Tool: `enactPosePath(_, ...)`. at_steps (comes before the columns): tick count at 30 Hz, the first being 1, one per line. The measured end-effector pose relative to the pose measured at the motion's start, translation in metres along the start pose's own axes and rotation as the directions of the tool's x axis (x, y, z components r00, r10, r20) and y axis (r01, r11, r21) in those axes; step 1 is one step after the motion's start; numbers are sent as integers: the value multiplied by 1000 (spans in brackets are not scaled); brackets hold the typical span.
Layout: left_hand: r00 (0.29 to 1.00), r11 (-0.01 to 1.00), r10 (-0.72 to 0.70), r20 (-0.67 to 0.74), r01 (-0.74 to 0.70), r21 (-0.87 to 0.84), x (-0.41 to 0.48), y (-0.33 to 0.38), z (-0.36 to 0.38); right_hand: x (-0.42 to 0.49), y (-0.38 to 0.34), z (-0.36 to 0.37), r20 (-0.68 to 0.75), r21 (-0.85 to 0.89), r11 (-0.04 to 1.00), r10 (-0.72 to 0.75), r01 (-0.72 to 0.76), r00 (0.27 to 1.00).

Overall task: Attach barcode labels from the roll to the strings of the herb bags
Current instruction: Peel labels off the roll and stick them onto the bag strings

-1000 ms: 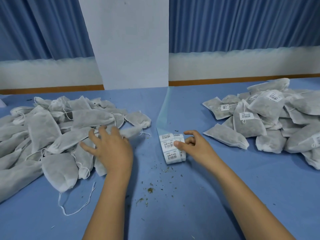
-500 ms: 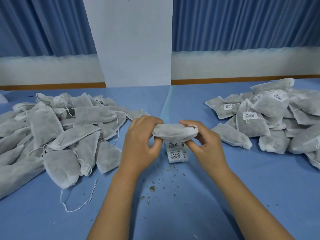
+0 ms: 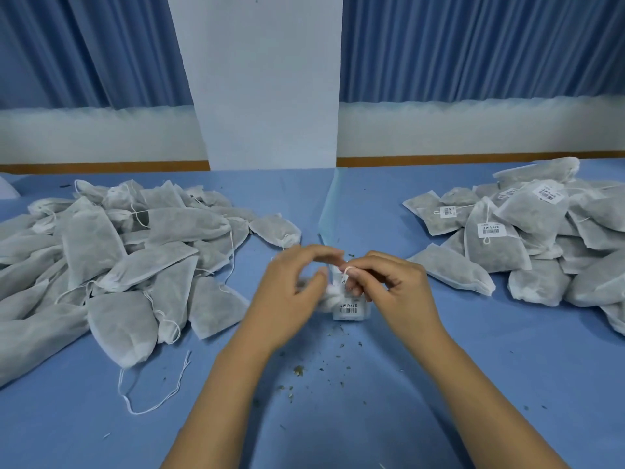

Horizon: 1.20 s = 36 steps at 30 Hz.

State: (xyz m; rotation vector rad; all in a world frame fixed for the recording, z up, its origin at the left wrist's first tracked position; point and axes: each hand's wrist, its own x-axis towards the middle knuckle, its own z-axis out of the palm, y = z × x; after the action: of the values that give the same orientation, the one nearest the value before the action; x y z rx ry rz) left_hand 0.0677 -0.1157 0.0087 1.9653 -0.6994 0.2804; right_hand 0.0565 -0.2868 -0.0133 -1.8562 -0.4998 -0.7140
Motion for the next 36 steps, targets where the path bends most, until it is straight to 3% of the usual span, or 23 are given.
enactPosePath(3, 988, 984, -118, 98, 129, -124, -2, -6, 15, -1, -1, 1, 15, -30, 1000, -2, 2, 1000)
enactPosePath(6, 979, 948, -201, 22, 200, -246, 0, -12, 14, 0, -2, 0, -6, -62, 998, 2, -2, 1000)
enactPosePath(8, 981, 950, -189, -32, 174, -260, 1, -13, 10, 0, -1, -1, -9, -125, 992, -32, 31, 999)
enactPosePath(11, 990, 989, -132, -54, 127, -80, -2, -14, 9, -1, -1, 1, 3, -206, 976, -77, 76, 997)
enactPosePath(14, 997, 1000, -20, -74, 19, -15, -3, -9, 8, -1, -2, 3, 7, -135, 989, -60, 60, 998)
enactPosePath(17, 987, 993, 21, -156, -38, -108, -4, -4, 5, 1, -2, -1, 50, -249, 962, -104, 113, 993)
enactPosePath(20, 992, 984, -53, -114, 32, -176, -4, -5, 3, 3, 0, -5, 94, -467, 862, -175, 198, 980)
enactPosePath(23, 992, 987, -86, -92, 73, -144, -5, -9, 0, 6, 0, -8, 41, -555, 812, -191, 181, 981)
enactPosePath(32, 993, 975, -121, 16, 122, -185, -6, -8, -7, 0, 6, -9, -194, -543, 839, -76, -42, 978)
enactPosePath(34, 995, 954, -99, -15, 90, -286, -7, -5, -7, 1, 8, -9, -173, -531, 846, -57, -44, 983)
enactPosePath(36, 991, 900, -93, -91, 45, -434, -8, 0, -4, 1, 6, -7, -42, -559, 826, -115, 72, 993)
